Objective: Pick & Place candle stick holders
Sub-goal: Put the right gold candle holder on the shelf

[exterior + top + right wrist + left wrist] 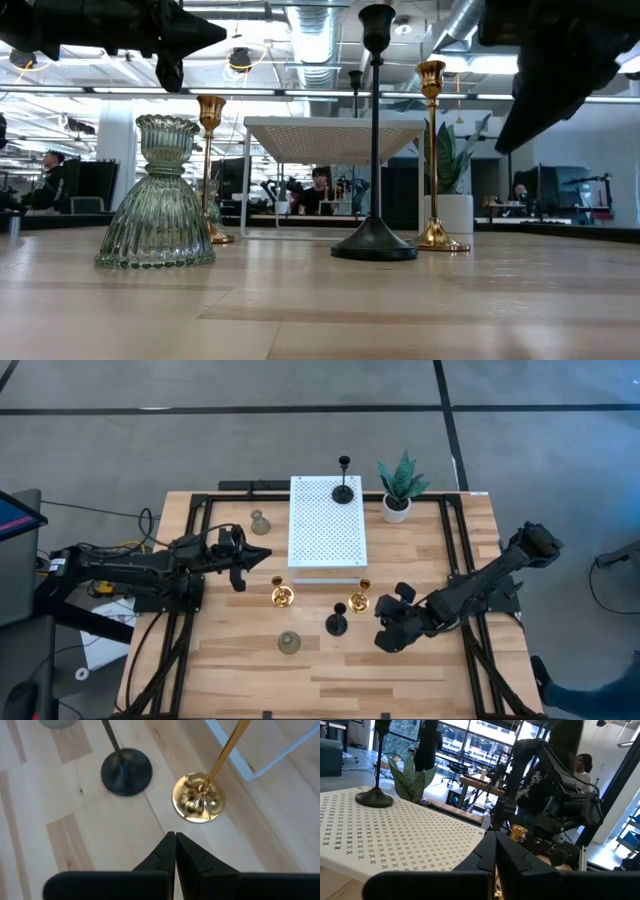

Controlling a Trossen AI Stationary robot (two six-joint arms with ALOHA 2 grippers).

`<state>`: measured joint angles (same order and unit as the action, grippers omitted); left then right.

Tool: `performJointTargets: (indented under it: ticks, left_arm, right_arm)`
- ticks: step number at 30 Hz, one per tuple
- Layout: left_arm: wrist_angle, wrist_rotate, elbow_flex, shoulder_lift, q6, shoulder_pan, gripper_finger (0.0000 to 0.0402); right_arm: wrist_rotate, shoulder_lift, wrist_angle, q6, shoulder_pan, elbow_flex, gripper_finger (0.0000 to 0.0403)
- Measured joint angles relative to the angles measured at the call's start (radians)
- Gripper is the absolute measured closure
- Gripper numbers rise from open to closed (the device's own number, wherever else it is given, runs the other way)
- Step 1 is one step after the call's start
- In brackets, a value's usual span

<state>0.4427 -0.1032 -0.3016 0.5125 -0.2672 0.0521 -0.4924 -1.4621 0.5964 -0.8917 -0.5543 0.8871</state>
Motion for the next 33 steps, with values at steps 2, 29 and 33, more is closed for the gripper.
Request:
performJointTargets:
  ticks: [2, 29, 33]
  left_arm:
    - [0.000, 0.000, 0.000, 0.000, 0.000, 0.000, 0.0397]
    - [0.000, 0.000, 0.000, 0.000, -0.002, 0.000, 0.0394]
    - [0.000, 0.000, 0.000, 0.000, -0.002, 0.000, 0.0394]
  right_arm:
    - [0.000, -0.013, -0.022, 0.000, 0.015, 0.000, 0.0382]
    - [-0.041, -0.017, -0.175, 0.116, 0.215, 0.001, 0.0127]
    - [-0.041, -0.017, -0.175, 0.117, 0.239, 0.001, 0.0127]
